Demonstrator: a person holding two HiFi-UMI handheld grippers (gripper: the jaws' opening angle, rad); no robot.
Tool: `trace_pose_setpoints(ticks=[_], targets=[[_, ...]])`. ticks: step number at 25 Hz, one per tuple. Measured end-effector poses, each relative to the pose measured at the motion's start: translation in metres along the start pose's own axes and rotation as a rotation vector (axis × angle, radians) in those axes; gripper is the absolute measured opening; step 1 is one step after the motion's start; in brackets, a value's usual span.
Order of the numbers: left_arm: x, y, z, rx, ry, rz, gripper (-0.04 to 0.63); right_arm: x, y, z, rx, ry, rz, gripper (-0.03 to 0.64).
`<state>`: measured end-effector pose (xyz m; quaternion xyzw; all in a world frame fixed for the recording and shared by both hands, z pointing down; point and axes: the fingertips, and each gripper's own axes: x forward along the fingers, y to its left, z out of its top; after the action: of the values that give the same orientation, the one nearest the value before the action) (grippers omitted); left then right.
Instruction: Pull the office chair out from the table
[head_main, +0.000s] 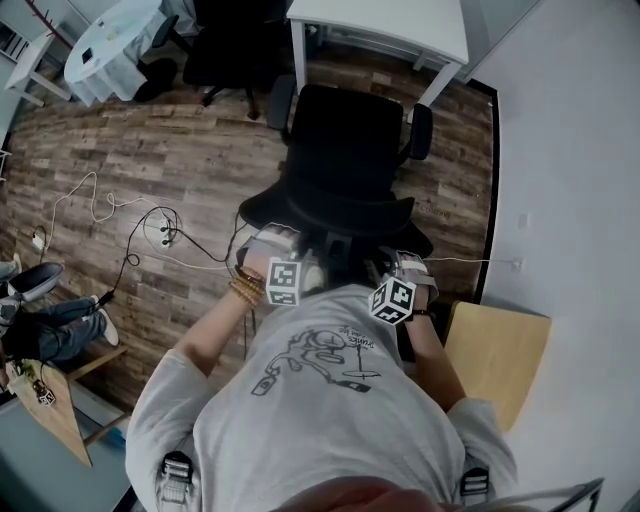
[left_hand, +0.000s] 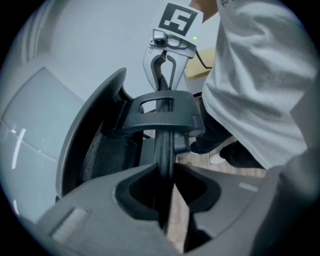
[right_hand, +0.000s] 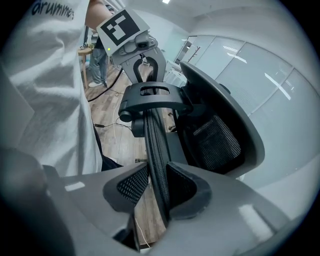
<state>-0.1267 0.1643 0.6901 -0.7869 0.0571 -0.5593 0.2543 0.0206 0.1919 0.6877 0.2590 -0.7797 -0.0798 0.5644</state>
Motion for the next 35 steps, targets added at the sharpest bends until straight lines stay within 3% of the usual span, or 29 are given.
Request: trace_pose_setpoints(ticks=[9,15,19,22,25,30,33,35], targets=[[-0.001,0.003,0.002,-0.027,-0.009,-0.003,0.117,-0.002,-0.002,0.0,0.008,0.001,0.007,0.124],[-0.013,0.009,0.009,-0.103,-0.061,0.006,0.141,-0.012,-0.006,0.012,0.079,-0.013,0.054,0.156],[-0.038,0.013,0.021,-0.191,-0.136,0.026,0.116,-0.034,-0.012,0.033,0.163,-0.107,0.096,0.134],[-0.064,0.033,0.035,-0.298,-0.242,0.115,0.008,-0.047,-0.018,0.046,0.234,-0.198,0.109,0.12],[-0.094,0.058,0.05,-0.475,-0.394,0.162,0.002,-0.066,-0.033,0.065,0.322,-0.305,0.09,0.089],[-0.152,0.107,0.086,-0.828,-0.702,0.143,0.002,-0.12,-0.067,0.103,0.573,-0.551,0.096,0.043],[-0.182,0.132,0.107,-0.962,-0.855,0.148,0.002,-0.154,-0.093,0.122,0.698,-0.714,0.087,0.029],[-0.195,0.142,0.118,-1.004,-0.926,0.164,0.002,-0.174,-0.103,0.134,0.742,-0.8,0.089,0.02]])
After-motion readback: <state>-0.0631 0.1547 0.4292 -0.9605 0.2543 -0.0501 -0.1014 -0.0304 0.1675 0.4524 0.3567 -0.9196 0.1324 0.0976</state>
